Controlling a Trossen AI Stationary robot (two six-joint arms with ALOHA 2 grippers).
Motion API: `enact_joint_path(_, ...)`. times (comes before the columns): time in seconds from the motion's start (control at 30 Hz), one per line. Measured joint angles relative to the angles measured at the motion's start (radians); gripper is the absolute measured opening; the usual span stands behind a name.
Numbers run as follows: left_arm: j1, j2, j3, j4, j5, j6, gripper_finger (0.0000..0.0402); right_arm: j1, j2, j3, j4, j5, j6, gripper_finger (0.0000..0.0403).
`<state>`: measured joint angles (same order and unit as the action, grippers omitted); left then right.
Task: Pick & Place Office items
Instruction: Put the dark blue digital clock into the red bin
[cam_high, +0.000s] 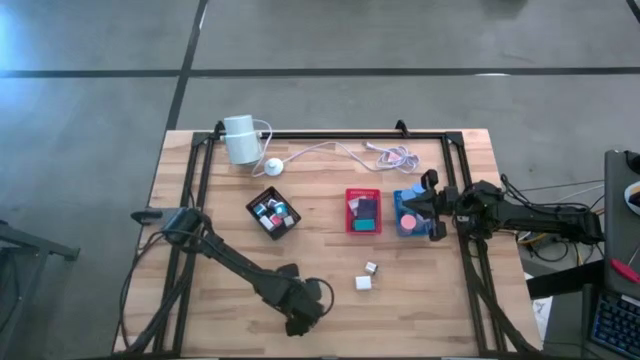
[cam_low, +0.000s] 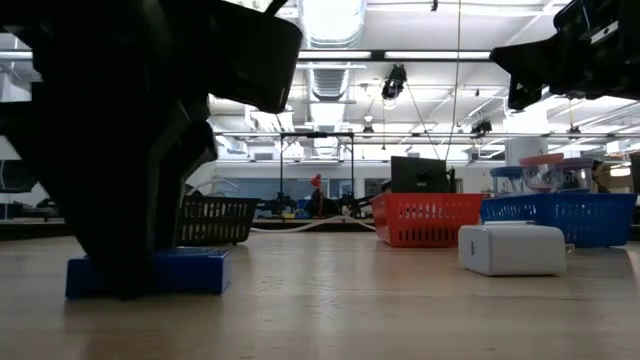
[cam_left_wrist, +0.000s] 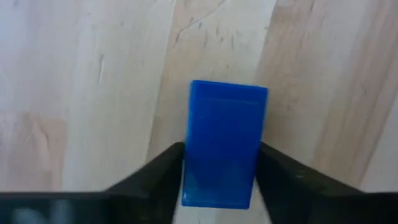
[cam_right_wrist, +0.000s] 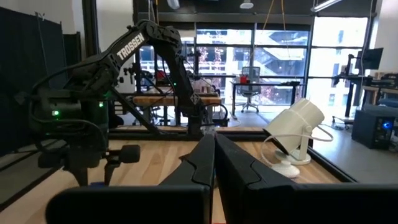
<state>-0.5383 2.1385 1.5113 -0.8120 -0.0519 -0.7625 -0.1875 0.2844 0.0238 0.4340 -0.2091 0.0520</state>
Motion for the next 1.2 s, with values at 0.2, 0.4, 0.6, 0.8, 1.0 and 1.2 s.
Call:
enact_joint_path(0.2,0.026,-0.026,-0.001,0.008,0.023,0.113,0.0151,0.000,0.000,0.000,-0.014,0.000,0.024,0.0008)
enact_joint_path(0.4,0.062,-0.150,-0.009,0.018,-0.013,0.295,0.0151,0.000,0.000,0.000,-0.020,0.000,0.027,0.0008)
enact_joint_path(0.6,0.134,-0.442,-0.135,0.090,-0.131,0.471,0.0151,0.000,0.000,0.000,-0.037,0.000,0.024,0.0008)
enact_joint_path(0.8,0.233,-0.833,-0.450,0.427,-0.154,0.651,0.0151,0.000,0.000,0.000,-0.080,-0.001,0.034,0.0008)
enact_joint_path(1.0,0.347,-1.185,-0.804,0.752,-0.153,0.726,0.0151,0.000,0.000,0.000,-0.136,-0.001,0.103,0.0008)
enact_joint_path(1.2,0.431,-1.413,-1.080,0.956,-0.128,0.738,0.0151,0.000,0.000,0.000,-0.139,-0.001,0.111,0.0008)
